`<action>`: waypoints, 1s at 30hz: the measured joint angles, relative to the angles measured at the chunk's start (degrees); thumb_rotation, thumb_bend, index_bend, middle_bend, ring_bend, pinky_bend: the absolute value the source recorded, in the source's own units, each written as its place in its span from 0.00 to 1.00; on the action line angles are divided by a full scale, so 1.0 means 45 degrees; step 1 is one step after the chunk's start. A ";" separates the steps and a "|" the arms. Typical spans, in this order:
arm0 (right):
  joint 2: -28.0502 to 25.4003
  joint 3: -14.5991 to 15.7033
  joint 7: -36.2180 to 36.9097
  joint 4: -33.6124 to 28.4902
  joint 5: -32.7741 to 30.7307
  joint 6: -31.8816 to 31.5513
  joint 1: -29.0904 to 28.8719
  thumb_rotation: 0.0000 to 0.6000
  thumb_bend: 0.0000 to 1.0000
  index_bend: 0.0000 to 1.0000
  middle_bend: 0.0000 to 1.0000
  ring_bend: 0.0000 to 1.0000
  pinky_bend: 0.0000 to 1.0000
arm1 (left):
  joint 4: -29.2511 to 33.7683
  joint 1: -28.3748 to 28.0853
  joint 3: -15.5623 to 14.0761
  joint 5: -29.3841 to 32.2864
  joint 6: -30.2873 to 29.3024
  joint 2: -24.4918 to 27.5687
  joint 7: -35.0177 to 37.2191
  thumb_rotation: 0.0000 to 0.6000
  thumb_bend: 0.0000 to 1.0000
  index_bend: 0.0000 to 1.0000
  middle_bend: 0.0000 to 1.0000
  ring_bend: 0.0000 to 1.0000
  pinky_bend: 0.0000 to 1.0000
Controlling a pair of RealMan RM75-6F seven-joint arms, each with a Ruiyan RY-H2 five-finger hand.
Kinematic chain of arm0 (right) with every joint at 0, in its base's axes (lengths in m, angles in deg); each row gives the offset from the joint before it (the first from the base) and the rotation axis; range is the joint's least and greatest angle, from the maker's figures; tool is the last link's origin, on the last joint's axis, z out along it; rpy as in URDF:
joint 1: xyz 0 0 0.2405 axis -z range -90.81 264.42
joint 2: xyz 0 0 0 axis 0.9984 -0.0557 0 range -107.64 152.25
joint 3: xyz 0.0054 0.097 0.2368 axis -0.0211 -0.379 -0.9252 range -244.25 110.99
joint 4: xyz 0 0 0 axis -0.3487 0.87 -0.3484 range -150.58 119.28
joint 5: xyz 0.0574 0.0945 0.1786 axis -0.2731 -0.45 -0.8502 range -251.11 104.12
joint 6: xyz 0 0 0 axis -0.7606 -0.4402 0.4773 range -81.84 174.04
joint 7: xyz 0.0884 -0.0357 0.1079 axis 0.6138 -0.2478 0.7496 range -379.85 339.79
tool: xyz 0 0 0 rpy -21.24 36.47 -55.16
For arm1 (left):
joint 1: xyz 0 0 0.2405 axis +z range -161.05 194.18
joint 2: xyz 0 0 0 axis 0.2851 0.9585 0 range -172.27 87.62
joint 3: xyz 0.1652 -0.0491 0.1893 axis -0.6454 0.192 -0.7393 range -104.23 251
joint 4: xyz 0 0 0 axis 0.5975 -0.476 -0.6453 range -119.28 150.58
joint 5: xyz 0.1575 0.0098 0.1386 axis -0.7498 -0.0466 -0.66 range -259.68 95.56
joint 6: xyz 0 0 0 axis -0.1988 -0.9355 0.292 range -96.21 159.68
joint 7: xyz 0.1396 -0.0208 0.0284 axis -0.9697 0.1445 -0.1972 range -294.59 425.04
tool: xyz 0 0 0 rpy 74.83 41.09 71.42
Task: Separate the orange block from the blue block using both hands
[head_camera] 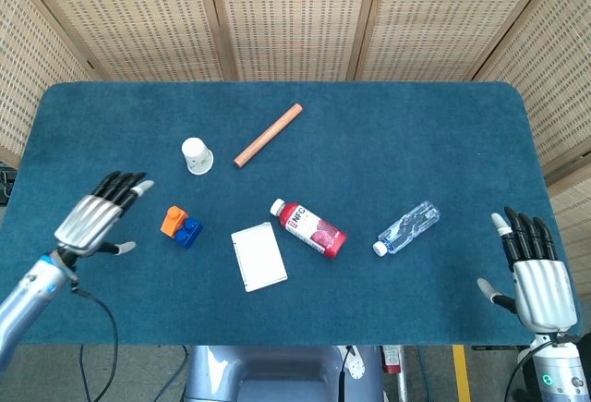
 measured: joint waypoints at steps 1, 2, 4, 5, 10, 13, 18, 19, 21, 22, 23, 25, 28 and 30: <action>0.0020 -0.0015 -0.0027 0.0017 -0.0067 0.0058 -0.0024 1.00 0.00 0.00 0.00 0.00 0.00 | -0.0161 -0.0220 0.0006 -0.0033 0.0200 -0.0211 -0.0076 1.00 0.08 0.01 0.02 0.00 0.00; 0.0032 -0.0025 -0.0042 0.0027 -0.0115 0.0094 -0.0039 1.00 0.00 0.00 0.00 0.00 0.00 | -0.0299 -0.0414 0.0010 -0.0055 0.0373 -0.0403 -0.0233 1.00 0.08 0.01 0.02 0.00 0.00; 0.0057 -0.0047 -0.0086 0.0045 -0.0200 0.0158 -0.0071 1.00 0.00 0.00 0.00 0.00 0.00 | -0.0446 -0.0584 0.0007 -0.0050 0.0557 -0.0593 -0.0519 1.00 0.08 0.02 0.03 0.00 0.00; 0.0065 -0.0054 -0.0099 0.0051 -0.0223 0.0169 -0.0077 1.00 0.00 0.00 0.00 0.00 0.00 | -0.0537 -0.0696 -0.0006 -0.0026 0.0729 -0.0714 -0.0702 1.00 0.08 0.02 0.03 0.00 0.00; 0.0101 -0.0081 -0.0145 0.0086 -0.0339 0.0200 -0.0093 1.00 0.00 0.00 0.00 0.00 0.00 | -0.0986 -0.1154 -0.0081 0.0283 0.1445 -0.1321 -0.1617 1.00 0.08 0.04 0.05 0.00 0.00; 0.0101 -0.0103 -0.0101 0.0106 -0.0410 0.0203 -0.0092 1.00 0.00 0.00 0.00 0.00 0.00 | -0.1236 -0.1276 -0.0131 0.0525 0.1621 -0.1563 -0.1920 1.00 0.08 0.05 0.06 0.00 0.00; 0.0073 -0.0125 0.0011 0.0151 -0.0488 0.0227 -0.0101 1.00 0.00 0.00 0.00 0.00 0.00 | -0.1692 -0.1393 -0.0205 0.0953 0.1846 -0.1903 -0.1972 1.00 0.10 0.09 0.11 0.00 0.00; 0.0073 -0.0117 0.0019 0.0158 -0.0490 0.0237 -0.0104 1.00 0.00 0.00 0.00 0.00 0.00 | -0.1769 -0.1421 -0.0215 0.0998 0.1870 -0.1977 -0.1936 1.00 0.10 0.11 0.13 0.00 0.00; 0.0079 -0.0109 0.0011 0.0163 -0.0485 0.0248 -0.0113 1.00 0.00 0.00 0.00 0.00 0.00 | -0.1948 -0.1497 -0.0227 0.1085 0.1901 -0.2164 -0.1829 1.00 0.10 0.13 0.15 0.00 0.00; 0.0089 -0.0105 -0.0008 0.0165 -0.0485 0.0258 -0.0120 1.00 0.00 0.00 0.00 0.00 0.00 | -0.2027 -0.1532 -0.0230 0.1113 0.1902 -0.2243 -0.1789 1.00 0.10 0.14 0.16 0.00 0.00; 0.0098 -0.0102 -0.0024 0.0165 -0.0488 0.0268 -0.0126 1.00 0.00 0.00 0.00 0.00 0.00 | -0.2135 -0.1584 -0.0233 0.1144 0.1904 -0.2348 -0.1746 1.00 0.11 0.16 0.16 0.00 0.00; 0.0117 -0.0100 -0.0046 0.0170 -0.0510 0.0287 -0.0137 1.00 0.00 0.00 0.00 0.00 0.00 | -0.2292 -0.1667 -0.0246 0.1201 0.1937 -0.2488 -0.1712 1.00 0.11 0.18 0.19 0.00 0.00; 0.0140 -0.0108 -0.0066 0.0190 -0.0558 0.0317 -0.0154 1.00 0.00 0.00 0.00 0.00 0.00 | -0.2471 -0.1811 -0.0268 0.1333 0.2071 -0.2663 -0.1686 1.00 0.12 0.20 0.21 0.00 0.00; 0.0151 -0.0115 -0.0065 0.0206 -0.0601 0.0341 -0.0164 1.00 0.00 0.00 0.00 0.00 0.00 | -0.2573 -0.1883 -0.0283 0.1410 0.2111 -0.2757 -0.1682 1.00 0.14 0.21 0.22 0.00 0.00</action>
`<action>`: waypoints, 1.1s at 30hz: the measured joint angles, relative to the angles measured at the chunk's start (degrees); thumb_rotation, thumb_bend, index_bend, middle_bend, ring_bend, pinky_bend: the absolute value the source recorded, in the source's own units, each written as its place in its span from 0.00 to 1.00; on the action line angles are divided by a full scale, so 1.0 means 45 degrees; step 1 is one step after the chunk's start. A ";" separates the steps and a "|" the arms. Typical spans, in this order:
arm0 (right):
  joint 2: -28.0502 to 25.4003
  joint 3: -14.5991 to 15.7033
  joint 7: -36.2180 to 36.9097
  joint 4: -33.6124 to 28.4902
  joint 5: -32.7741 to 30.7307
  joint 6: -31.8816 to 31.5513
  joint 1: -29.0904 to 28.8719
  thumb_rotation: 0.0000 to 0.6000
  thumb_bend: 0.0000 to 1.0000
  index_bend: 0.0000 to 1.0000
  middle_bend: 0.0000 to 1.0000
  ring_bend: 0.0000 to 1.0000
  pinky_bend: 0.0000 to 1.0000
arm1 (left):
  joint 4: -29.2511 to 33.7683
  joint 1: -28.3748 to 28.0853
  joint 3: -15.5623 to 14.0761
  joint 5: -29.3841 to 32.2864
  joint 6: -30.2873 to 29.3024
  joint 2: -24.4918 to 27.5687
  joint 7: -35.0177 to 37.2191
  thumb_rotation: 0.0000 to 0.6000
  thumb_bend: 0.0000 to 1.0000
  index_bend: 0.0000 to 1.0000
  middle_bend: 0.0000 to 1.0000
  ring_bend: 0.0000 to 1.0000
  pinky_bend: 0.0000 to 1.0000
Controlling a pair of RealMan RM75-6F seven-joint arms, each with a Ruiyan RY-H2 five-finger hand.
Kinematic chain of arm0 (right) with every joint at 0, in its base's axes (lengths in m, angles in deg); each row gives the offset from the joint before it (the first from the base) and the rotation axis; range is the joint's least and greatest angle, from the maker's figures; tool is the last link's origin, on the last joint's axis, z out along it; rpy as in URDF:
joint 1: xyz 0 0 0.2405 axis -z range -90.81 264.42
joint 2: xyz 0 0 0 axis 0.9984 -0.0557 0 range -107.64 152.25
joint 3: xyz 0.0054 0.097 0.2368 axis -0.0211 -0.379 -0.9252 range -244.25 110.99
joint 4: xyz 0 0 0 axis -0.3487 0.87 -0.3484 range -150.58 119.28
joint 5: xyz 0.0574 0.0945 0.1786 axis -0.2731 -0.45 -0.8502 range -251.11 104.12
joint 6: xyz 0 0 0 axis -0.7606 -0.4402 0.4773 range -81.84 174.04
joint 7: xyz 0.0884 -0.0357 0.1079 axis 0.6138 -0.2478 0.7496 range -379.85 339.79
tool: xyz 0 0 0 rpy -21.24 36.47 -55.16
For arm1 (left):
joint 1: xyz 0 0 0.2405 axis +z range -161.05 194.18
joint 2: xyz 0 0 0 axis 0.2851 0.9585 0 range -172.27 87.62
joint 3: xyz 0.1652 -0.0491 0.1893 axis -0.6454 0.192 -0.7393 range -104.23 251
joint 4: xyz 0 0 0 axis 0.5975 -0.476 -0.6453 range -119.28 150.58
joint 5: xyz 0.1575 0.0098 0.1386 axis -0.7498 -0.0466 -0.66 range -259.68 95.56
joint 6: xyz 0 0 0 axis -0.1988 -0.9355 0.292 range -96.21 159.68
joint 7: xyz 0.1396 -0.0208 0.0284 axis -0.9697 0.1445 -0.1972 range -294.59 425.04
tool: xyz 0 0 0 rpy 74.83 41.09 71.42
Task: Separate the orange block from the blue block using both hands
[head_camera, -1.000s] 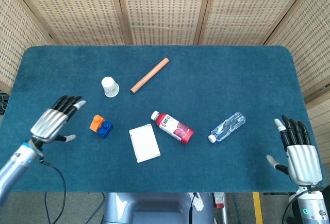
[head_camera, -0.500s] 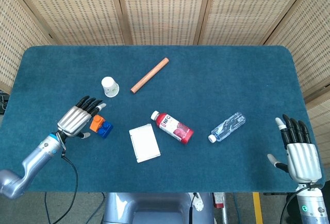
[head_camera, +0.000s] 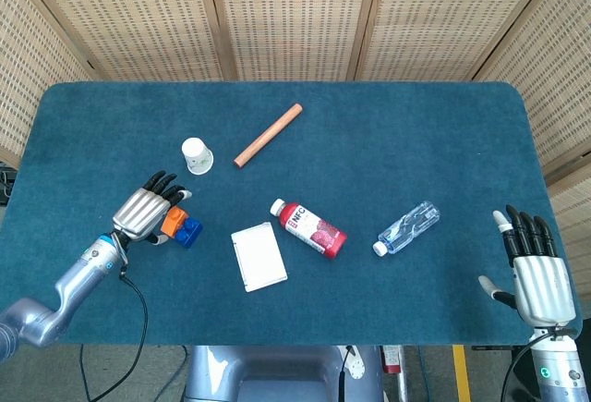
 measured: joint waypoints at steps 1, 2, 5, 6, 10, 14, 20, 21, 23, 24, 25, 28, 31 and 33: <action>0.0003 -0.0006 0.0008 0.0010 -0.0028 0.0021 -0.0009 1.00 0.00 0.00 0.00 0.00 0.00 | -0.0035 -0.0024 -0.0005 0.0039 0.0015 -0.0030 0.0004 1.00 0.14 0.22 0.23 0.00 0.00; 0.0005 -0.0010 0.0015 0.0015 -0.0045 0.0033 -0.0015 1.00 0.00 0.00 0.00 0.00 0.00 | -0.0064 -0.0052 -0.0009 0.0092 0.0031 -0.0058 0.0015 1.00 0.14 0.22 0.23 0.00 0.00; 0.0009 -0.0020 0.0043 0.0028 -0.0081 0.0061 -0.0034 1.00 0.00 0.00 0.00 0.00 0.00 | -0.0128 -0.0134 -0.0015 0.0206 0.0076 -0.0104 0.0025 1.00 0.15 0.25 0.28 0.00 0.00; 0.0009 -0.0020 0.0055 0.0032 -0.0085 0.0065 -0.0037 1.00 0.00 0.00 0.00 0.00 0.00 | -0.0126 -0.0149 -0.0029 0.0239 0.0103 -0.0109 0.0018 1.00 0.15 0.27 0.31 0.00 0.00; 0.0001 -0.0016 0.0125 0.0047 -0.0099 0.0089 -0.0050 1.00 0.00 0.00 0.00 0.00 0.00 | -0.0117 -0.0196 -0.0078 0.0381 0.0148 -0.0144 -0.0035 1.00 0.17 0.39 0.43 0.00 0.00; -0.0025 -0.0010 0.0232 0.0059 -0.0084 0.0083 -0.0055 1.00 0.00 0.00 0.00 0.00 0.00 | -0.0150 -0.0185 -0.0080 0.0517 -0.0033 -0.0198 -0.0079 1.00 0.21 0.49 0.50 0.00 0.00; -0.0062 0.0024 0.0374 0.0061 -0.0037 0.0095 -0.0064 1.00 0.00 0.00 0.00 0.00 0.00 | -0.0036 -0.0100 -0.0070 0.0687 -0.0321 -0.0071 -0.0082 1.00 0.23 0.52 0.53 0.00 0.00; -0.0068 0.0031 0.0395 0.0062 -0.0024 0.0089 -0.0062 1.00 0.00 0.00 0.00 0.00 0.00 | 0.0031 -0.0077 -0.0043 0.0719 -0.0394 -0.0011 -0.0023 1.00 0.24 0.52 0.53 0.00 0.00; -0.0079 0.0044 0.0431 0.0065 0.0000 0.0072 -0.0057 1.00 0.00 0.00 0.00 0.00 0.00 | 0.0257 -0.0007 0.0035 0.0778 -0.0620 0.0180 0.0245 1.00 0.24 0.52 0.53 0.00 0.00; -0.0081 0.0047 0.0436 0.0064 0.0000 0.0072 -0.0057 1.00 0.00 0.00 0.00 0.00 0.00 | 0.0371 0.0029 0.0073 0.0799 -0.0731 0.0275 0.0419 1.00 0.24 0.52 0.53 0.00 0.00; -0.0084 0.0056 0.0444 0.0065 0.0003 0.0072 -0.0056 1.00 0.00 0.00 0.00 0.00 0.00 | 0.0485 0.0067 0.0114 0.0818 -0.0850 0.0374 0.0622 1.00 0.25 0.52 0.53 0.00 0.00; -0.0085 0.0082 0.0427 0.0056 0.0032 0.0082 -0.0062 1.00 0.00 0.00 0.00 0.00 0.00 | 0.0865 0.0222 0.0269 0.0877 -0.1282 0.0726 0.1565 1.00 0.25 0.53 0.54 0.00 0.00; -0.0075 0.0102 0.0398 0.0049 0.0069 0.0081 -0.0068 1.00 0.00 0.00 0.00 0.00 0.00 | 0.1240 0.0393 0.0431 0.0940 -0.1667 0.1066 0.2993 1.00 0.26 0.53 0.54 0.00 0.00; -0.0065 0.0108 0.0375 0.0048 0.0080 0.0105 -0.0087 1.00 0.00 0.00 0.00 0.00 0.00 | 0.1486 0.0518 0.0556 0.1004 -0.1899 0.1270 0.4280 1.00 0.27 0.54 0.54 0.00 0.00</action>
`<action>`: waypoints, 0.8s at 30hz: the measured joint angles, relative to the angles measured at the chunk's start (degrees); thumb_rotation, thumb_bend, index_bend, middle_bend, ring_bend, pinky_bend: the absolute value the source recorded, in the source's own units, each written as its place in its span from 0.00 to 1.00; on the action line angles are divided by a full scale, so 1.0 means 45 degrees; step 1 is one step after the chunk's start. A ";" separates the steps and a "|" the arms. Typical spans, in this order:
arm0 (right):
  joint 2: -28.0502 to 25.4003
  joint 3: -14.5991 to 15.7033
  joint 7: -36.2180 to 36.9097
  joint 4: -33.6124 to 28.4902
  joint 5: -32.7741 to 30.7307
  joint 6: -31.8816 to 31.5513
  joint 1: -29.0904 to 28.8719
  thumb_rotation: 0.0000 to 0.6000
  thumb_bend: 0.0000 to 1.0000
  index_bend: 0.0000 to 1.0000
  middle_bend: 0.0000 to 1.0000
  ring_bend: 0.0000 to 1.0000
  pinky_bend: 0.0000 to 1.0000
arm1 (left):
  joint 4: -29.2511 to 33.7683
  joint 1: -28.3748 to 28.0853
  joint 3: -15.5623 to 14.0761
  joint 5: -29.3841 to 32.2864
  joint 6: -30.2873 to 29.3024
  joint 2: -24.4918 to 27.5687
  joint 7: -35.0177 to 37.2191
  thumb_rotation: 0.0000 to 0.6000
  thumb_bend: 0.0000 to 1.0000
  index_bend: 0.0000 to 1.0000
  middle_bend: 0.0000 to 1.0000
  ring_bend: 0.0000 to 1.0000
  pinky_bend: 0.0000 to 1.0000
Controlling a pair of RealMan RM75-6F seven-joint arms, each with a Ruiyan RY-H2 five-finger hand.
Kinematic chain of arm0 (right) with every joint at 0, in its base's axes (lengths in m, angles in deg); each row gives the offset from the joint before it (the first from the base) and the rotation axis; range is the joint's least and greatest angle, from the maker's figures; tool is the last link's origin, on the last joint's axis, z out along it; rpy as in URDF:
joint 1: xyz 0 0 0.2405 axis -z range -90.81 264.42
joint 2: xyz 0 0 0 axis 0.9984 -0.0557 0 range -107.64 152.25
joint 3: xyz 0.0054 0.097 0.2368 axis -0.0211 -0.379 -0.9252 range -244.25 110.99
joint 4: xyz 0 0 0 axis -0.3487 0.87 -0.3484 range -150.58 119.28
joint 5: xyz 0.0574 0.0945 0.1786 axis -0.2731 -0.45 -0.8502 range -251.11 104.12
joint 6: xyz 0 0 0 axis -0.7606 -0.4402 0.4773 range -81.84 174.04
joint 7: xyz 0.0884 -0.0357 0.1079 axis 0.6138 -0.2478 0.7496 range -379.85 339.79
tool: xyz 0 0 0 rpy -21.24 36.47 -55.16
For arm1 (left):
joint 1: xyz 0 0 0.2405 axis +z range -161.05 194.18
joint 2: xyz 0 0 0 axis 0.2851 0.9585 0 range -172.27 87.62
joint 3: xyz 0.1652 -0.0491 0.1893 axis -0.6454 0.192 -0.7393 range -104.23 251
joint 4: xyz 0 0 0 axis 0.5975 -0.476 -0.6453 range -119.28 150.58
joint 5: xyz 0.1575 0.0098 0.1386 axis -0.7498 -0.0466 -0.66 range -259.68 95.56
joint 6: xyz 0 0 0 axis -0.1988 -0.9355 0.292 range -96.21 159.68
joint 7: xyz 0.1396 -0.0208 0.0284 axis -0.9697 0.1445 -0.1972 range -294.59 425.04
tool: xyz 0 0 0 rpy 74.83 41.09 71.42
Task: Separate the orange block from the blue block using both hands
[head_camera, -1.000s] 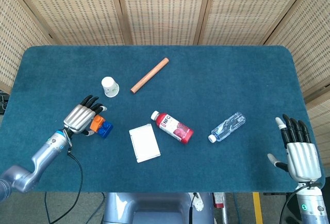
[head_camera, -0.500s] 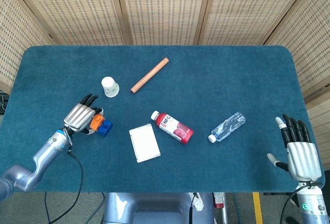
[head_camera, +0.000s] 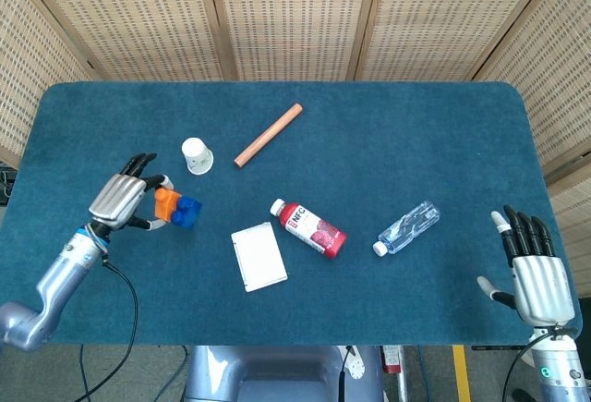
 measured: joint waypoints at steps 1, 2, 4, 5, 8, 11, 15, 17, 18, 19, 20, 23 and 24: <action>0.0005 -0.0001 -0.0004 -0.0002 0.0001 0.0031 -0.0023 1.00 0.00 0.00 0.00 0.00 0.00 | 0.0088 0.0050 0.0049 0.0023 -0.0085 0.0080 0.0619 1.00 0.27 0.55 0.54 0.00 0.00; 0.0008 -0.0007 -0.0002 0.0000 0.0002 0.0057 -0.0047 1.00 0.00 0.00 0.00 0.00 0.00 | 0.0186 0.0112 0.0112 0.0054 -0.0178 0.0173 0.1500 1.00 0.27 0.55 0.54 0.00 0.00; 0.0013 -0.0029 0.0034 0.0022 0.0027 0.0137 -0.0127 1.00 0.00 0.00 0.00 0.00 0.00 | 0.0304 0.0189 0.0197 0.0101 -0.0269 0.0286 0.2915 1.00 0.27 0.55 0.54 0.00 0.00; 0.0013 -0.0033 0.0051 0.0030 0.0041 0.0162 -0.0151 1.00 0.00 0.00 0.00 0.00 0.00 | 0.0375 0.0227 0.0253 0.0137 -0.0300 0.0343 0.3887 1.00 0.27 0.55 0.54 0.00 0.00; -0.0003 -0.0070 0.0222 0.0143 0.0145 0.0369 -0.0344 1.00 0.00 0.00 0.00 0.00 0.00 | 0.0541 0.0274 0.0403 0.0243 -0.0290 0.0416 0.6286 1.00 0.27 0.55 0.54 0.00 0.00; -0.0020 -0.0152 0.0524 0.0352 0.0325 0.0668 -0.0667 1.00 0.00 0.00 0.00 0.00 0.00 | 0.0738 0.0240 0.0585 0.0380 -0.0147 0.0379 0.8486 1.00 0.27 0.55 0.54 0.00 0.00; -0.0077 -0.0300 0.1255 0.0839 0.0891 0.1103 -0.1325 1.00 0.00 0.00 0.00 0.00 0.00 | 0.0980 -0.0032 0.0848 0.0508 0.0347 0.0170 1.0940 1.00 0.27 0.55 0.54 0.00 0.00; -0.0104 -0.0396 0.1739 0.1158 0.1329 0.1282 -0.1739 1.00 0.00 0.00 0.00 0.00 0.00 | 0.1076 -0.0298 0.1002 0.0563 0.0732 -0.0056 1.1942 1.00 0.27 0.55 0.54 0.00 0.00; -0.0115 -0.0445 0.1969 0.1255 0.1489 0.1342 -0.1911 1.00 0.00 0.00 0.00 0.00 0.00 | 0.1112 -0.0442 0.1076 0.0598 0.0920 -0.0203 1.2286 1.00 0.27 0.55 0.54 0.00 0.00; -0.0129 -0.0513 0.2296 0.1370 0.1680 0.1414 -0.2130 1.00 0.00 0.00 0.00 0.00 0.00 | 0.1139 -0.0590 0.1149 0.0637 0.1100 -0.0372 1.2561 1.00 0.27 0.55 0.54 0.00 0.00; -0.0139 -0.0568 0.2551 0.1451 0.1816 0.1469 -0.2303 1.00 0.00 0.00 0.00 0.00 0.00 | 0.1170 -0.0767 0.1238 0.0692 0.1303 -0.0588 1.2839 1.00 0.27 0.55 0.54 0.00 0.00; -0.0185 -0.0777 0.3455 0.1727 0.2203 0.1751 -0.2985 1.00 0.00 0.00 0.00 0.00 0.00 | 0.1195 -0.1184 0.1455 0.0862 0.1766 -0.1123 1.3453 1.00 0.27 0.55 0.54 0.00 0.00; -0.0199 -0.0841 0.3740 0.1814 0.2288 0.1857 -0.3200 1.00 0.00 0.00 0.00 0.00 0.00 | 0.1176 -0.1317 0.1510 0.0906 0.1911 -0.1305 1.3595 1.00 0.27 0.55 0.54 0.00 0.00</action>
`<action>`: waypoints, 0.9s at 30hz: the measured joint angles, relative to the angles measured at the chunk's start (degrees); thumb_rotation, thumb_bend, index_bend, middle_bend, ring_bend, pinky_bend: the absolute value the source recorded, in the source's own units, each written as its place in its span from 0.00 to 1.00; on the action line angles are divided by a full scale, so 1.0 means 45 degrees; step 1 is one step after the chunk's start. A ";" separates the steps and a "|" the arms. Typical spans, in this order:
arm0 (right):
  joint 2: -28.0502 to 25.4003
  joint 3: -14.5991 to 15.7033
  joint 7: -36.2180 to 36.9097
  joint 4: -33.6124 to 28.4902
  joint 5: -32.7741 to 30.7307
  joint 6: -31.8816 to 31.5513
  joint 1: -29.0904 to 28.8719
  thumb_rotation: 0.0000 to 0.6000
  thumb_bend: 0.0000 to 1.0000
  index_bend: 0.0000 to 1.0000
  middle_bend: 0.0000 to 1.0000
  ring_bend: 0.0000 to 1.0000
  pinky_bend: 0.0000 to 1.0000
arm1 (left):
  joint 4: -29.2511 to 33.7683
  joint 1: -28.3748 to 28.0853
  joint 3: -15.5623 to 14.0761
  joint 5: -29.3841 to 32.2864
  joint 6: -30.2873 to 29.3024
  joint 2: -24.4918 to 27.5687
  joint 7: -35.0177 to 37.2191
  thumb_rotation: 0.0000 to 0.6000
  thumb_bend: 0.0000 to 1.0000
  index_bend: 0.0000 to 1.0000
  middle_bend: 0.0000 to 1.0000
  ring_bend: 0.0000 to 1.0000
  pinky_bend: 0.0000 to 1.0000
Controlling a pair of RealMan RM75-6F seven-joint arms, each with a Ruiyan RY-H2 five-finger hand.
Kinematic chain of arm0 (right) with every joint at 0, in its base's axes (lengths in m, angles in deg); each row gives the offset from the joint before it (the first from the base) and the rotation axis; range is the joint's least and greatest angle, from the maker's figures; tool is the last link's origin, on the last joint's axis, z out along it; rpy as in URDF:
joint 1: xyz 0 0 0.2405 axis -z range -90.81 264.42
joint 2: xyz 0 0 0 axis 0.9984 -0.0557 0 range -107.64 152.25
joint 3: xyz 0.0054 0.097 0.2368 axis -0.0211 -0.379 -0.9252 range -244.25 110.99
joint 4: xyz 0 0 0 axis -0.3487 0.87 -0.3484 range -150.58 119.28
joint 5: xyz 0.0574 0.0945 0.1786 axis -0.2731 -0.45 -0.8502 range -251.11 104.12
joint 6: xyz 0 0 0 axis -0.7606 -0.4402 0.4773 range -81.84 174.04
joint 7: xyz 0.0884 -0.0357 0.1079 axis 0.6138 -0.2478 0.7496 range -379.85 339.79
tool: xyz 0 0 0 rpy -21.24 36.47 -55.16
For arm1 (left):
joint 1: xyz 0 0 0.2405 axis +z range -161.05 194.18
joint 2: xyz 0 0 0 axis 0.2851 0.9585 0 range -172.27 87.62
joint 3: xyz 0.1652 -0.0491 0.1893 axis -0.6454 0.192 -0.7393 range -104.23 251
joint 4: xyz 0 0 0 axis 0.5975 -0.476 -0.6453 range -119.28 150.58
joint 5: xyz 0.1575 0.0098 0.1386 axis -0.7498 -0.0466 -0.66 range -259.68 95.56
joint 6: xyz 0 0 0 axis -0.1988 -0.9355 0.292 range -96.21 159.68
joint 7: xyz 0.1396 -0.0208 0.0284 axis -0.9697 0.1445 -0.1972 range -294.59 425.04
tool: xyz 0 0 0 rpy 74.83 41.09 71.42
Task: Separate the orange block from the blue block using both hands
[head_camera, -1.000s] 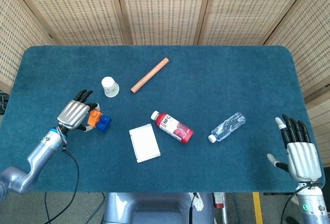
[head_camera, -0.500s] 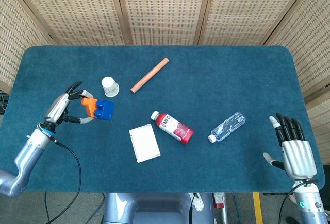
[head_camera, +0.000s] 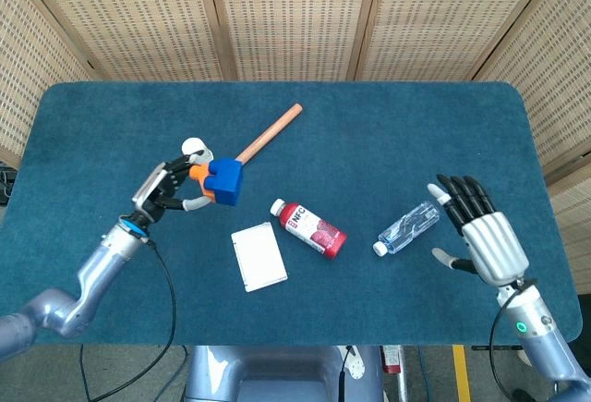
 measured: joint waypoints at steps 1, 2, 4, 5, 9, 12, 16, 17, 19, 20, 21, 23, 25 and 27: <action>-0.0013 -0.0090 0.0386 0.0109 0.0089 0.0153 -0.0292 1.00 0.00 0.00 0.01 0.00 0.00 | -0.0028 -0.0130 0.0043 0.0039 0.0147 -0.0181 0.0119 1.00 0.27 0.55 0.54 0.00 0.00; -0.0021 -0.0158 0.0681 0.0185 0.0137 0.0282 -0.0517 1.00 0.00 0.00 0.02 0.00 0.00 | -0.0074 -0.0297 0.0092 0.0086 0.0333 -0.0417 0.0263 1.00 0.27 0.55 0.54 0.00 0.00; -0.0033 -0.0305 0.1344 0.0350 0.0245 0.0595 -0.1061 1.00 0.00 0.00 0.02 0.00 0.00 | -0.0136 -0.0522 0.0164 0.0147 0.0566 -0.0731 0.0496 1.00 0.27 0.55 0.54 0.00 0.00; -0.0030 -0.0361 0.1594 0.0413 0.0296 0.0735 -0.1299 1.00 0.00 0.00 0.02 0.00 0.00 | -0.0161 -0.0638 0.0219 0.0185 0.0671 -0.0892 0.0651 1.00 0.27 0.55 0.54 0.00 0.00; 0.0187 -0.0593 0.2120 0.0807 0.0555 0.1164 -0.2238 1.00 0.00 0.00 0.02 0.00 0.00 | -0.0090 -0.0953 0.0478 0.0350 0.0982 -0.1237 0.1246 1.00 0.27 0.55 0.54 0.00 0.00; 0.0659 -0.0763 0.2127 0.1207 0.0686 0.1293 -0.2762 1.00 0.00 0.00 0.02 0.00 0.00 | -0.0005 -0.1225 0.0606 0.0349 0.1197 -0.1411 0.1362 1.00 0.27 0.55 0.54 0.00 0.00; 0.1527 -0.0990 0.2079 0.1854 0.0737 0.1391 -0.3470 1.00 0.00 0.00 0.02 0.00 0.00 | 0.0127 -0.1524 0.0868 0.0582 0.1492 -0.1676 0.1438 1.00 0.27 0.55 0.54 0.00 0.00; 0.1683 -0.1037 0.2050 0.1971 0.0745 0.1412 -0.3611 1.00 0.00 0.00 0.02 0.00 0.00 | 0.0161 -0.1612 0.0942 0.0671 0.1589 -0.1755 0.1450 1.00 0.27 0.55 0.54 0.00 0.00; 0.2008 -0.1142 0.1881 0.2137 0.0739 0.1475 -0.3921 1.00 0.00 0.00 0.02 0.00 0.00 | 0.0210 -0.1748 0.1025 0.0766 0.1756 -0.1858 0.1450 1.00 0.27 0.55 0.54 0.00 0.00; 0.2136 -0.1183 0.1784 0.2168 0.0716 0.1501 -0.4042 1.00 0.00 0.00 0.03 0.00 0.00 | 0.0245 -0.1847 0.1083 0.0837 0.1871 -0.1930 0.1421 1.00 0.27 0.55 0.54 0.00 0.00; 0.2259 -0.1222 0.1683 0.2188 0.0686 0.1521 -0.4155 1.00 0.00 0.00 0.03 0.00 0.00 | 0.0278 -0.1907 0.1127 0.0892 0.1934 -0.1984 0.1375 1.00 0.27 0.55 0.54 0.00 0.00; 0.2541 -0.1315 0.1473 0.2217 0.0606 0.1512 -0.4371 1.00 0.00 0.01 0.06 0.00 0.00 | 0.0387 -0.1988 0.1222 0.1002 0.2010 -0.2082 0.1294 1.00 0.27 0.55 0.54 0.00 0.00; 0.2793 -0.1379 0.1302 0.2227 0.0515 0.1487 -0.4520 1.00 0.00 0.03 0.09 0.00 0.00 | 0.0474 -0.2017 0.1283 0.1084 0.2049 -0.2125 0.1258 1.00 0.27 0.55 0.54 0.00 0.00; 0.2998 -0.1416 0.1132 0.2225 0.0431 0.1464 -0.4642 1.00 0.00 0.08 0.13 0.00 0.00 | 0.0588 -0.2027 0.1354 0.1184 0.2097 -0.2158 0.1256 1.00 0.27 0.55 0.54 0.00 0.00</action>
